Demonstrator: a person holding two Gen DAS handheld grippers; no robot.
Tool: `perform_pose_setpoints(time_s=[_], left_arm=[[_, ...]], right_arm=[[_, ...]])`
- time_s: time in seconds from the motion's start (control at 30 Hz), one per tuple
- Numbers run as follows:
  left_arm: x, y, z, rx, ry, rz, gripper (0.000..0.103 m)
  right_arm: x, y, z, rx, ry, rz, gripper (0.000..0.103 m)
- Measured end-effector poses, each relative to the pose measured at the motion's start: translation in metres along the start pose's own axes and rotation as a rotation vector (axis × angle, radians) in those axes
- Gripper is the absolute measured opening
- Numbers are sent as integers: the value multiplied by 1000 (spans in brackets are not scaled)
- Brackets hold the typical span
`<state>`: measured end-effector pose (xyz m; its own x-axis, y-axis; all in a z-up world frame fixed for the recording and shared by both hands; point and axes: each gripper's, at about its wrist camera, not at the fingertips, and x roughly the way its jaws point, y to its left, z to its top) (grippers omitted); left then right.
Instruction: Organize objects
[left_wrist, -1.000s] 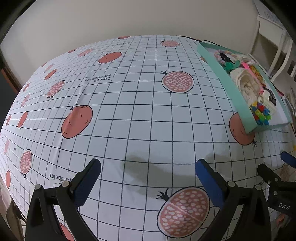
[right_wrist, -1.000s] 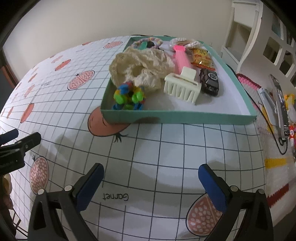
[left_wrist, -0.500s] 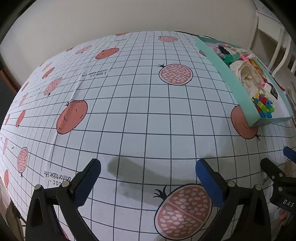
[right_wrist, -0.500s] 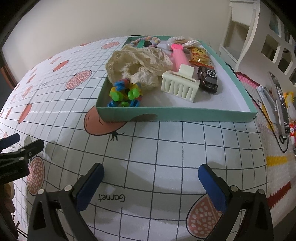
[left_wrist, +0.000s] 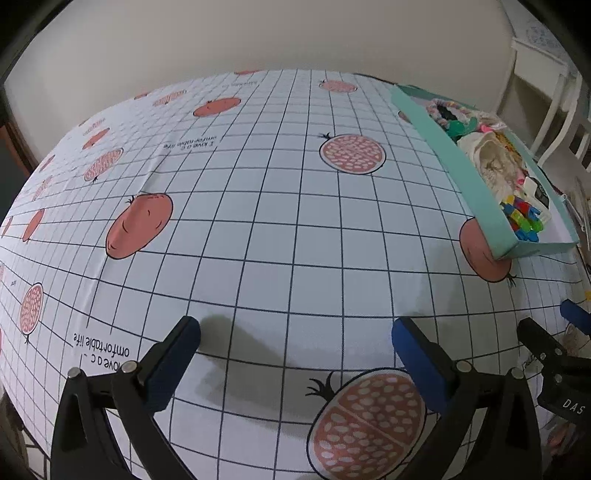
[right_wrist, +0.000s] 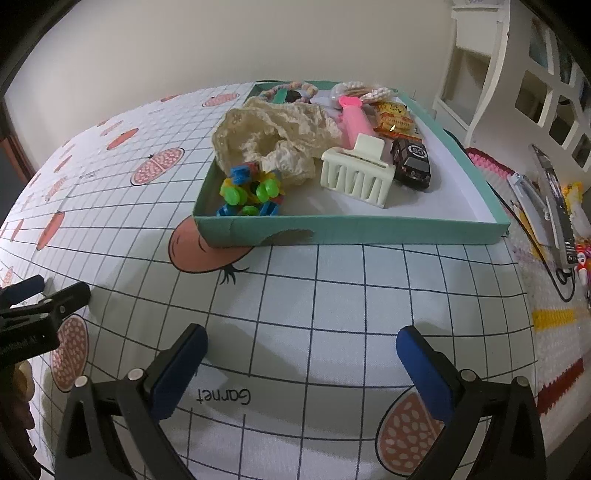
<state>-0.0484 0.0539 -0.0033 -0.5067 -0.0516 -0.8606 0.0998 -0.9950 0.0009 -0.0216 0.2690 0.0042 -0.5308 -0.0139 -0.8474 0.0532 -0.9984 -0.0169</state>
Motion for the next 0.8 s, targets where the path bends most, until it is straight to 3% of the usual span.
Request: perform_pose_setpoints(time_s=[0.43, 0.8], left_arm=[[-2, 1, -7, 2, -80, -5, 103], [-2, 1, -6, 2, -81, -6, 103]], right_arm=[[-6, -2, -10, -7, -65, 2, 103], [-6, -3, -9, -8, -65, 3, 103]])
